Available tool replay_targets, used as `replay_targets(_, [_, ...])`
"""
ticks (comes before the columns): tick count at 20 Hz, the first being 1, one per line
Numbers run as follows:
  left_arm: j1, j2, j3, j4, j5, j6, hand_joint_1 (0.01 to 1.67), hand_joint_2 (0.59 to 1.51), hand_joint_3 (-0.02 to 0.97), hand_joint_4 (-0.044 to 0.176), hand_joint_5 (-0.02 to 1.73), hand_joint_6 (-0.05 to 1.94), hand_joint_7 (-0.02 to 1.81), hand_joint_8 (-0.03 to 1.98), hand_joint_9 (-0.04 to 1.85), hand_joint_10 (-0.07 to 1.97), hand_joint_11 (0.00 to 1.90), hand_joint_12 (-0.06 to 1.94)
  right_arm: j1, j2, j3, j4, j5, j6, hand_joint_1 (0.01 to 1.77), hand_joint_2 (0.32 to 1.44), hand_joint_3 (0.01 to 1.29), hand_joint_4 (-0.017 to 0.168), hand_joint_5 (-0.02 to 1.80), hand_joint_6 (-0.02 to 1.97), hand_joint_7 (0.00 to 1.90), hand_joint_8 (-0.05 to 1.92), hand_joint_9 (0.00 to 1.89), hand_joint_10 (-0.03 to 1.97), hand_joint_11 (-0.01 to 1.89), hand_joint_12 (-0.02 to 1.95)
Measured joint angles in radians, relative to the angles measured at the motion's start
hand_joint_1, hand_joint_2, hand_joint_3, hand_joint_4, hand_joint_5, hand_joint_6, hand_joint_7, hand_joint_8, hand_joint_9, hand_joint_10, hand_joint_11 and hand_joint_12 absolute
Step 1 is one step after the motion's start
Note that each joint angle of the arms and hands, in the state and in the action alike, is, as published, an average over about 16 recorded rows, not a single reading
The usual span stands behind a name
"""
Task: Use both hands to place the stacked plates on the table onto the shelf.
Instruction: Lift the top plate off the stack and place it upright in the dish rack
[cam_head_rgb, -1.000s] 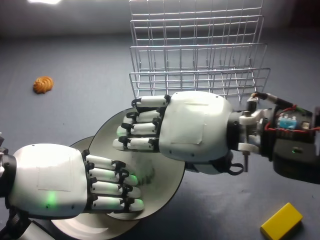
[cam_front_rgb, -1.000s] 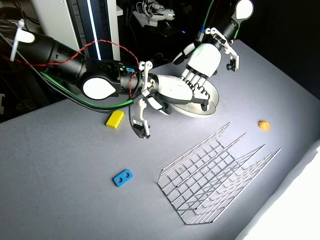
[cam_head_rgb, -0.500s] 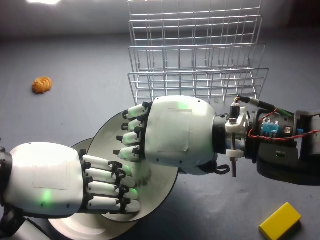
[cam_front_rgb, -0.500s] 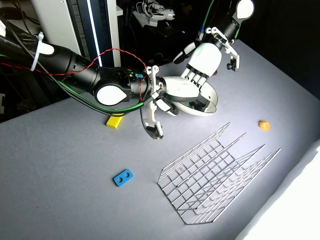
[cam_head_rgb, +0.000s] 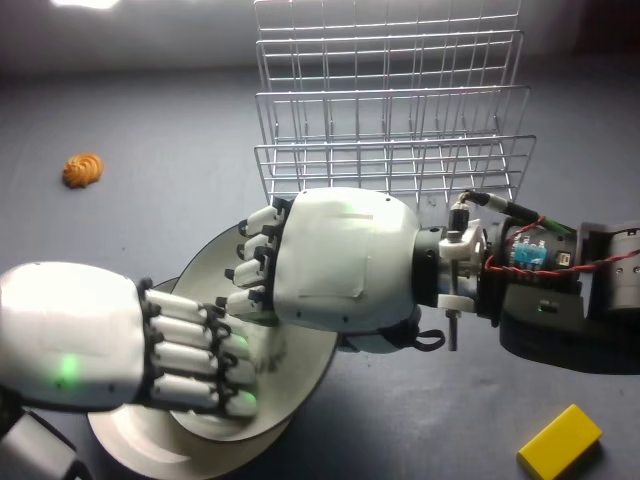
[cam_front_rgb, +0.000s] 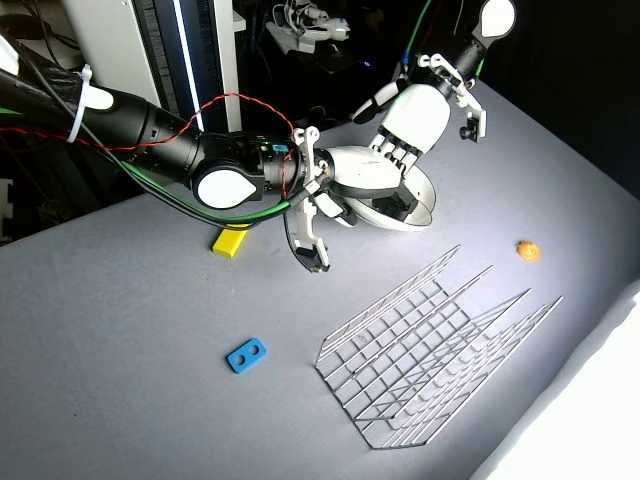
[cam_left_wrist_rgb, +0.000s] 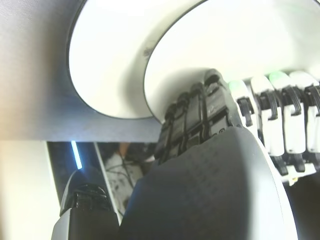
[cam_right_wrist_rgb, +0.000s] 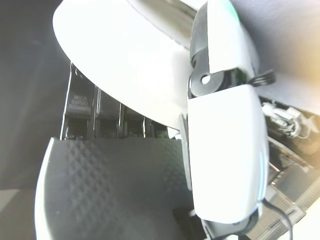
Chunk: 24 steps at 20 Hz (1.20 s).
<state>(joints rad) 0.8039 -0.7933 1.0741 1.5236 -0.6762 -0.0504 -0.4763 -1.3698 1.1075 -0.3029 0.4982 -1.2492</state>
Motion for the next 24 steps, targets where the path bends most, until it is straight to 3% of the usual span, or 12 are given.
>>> replay_targets(11, [-0.078,0.051,0.125,-0.022,0.001,0.000,0.02,1.126,0.022,-0.002,0.07,0.01,0.05,0.01,0.02,0.01,0.02,0.01,0.025,0.039,-0.063,0.039,-0.026,0.014,1.25,0.98,0.01,-0.003,0.71,1.23,0.83,1.17,0.86,1.26,0.66,1.36])
replay_targets(18, [-0.114,0.069,0.196,-0.022,-0.113,0.000,0.02,1.124,0.021,-0.003,0.08,0.01,0.05,0.01,0.02,0.01,0.02,0.01,0.060,0.099,-0.128,0.070,-0.032,0.014,1.28,1.00,0.01,-0.001,0.75,1.24,0.86,1.18,0.87,1.28,0.65,1.38])
replay_targets(24, [-0.131,0.074,0.232,-0.002,-0.228,0.000,0.02,1.121,0.021,-0.003,0.07,0.01,0.06,0.01,0.03,0.01,0.02,0.01,0.112,0.168,-0.190,0.106,-0.029,0.014,1.29,1.02,0.01,0.003,0.77,1.22,0.87,1.20,0.87,1.22,0.66,1.38])
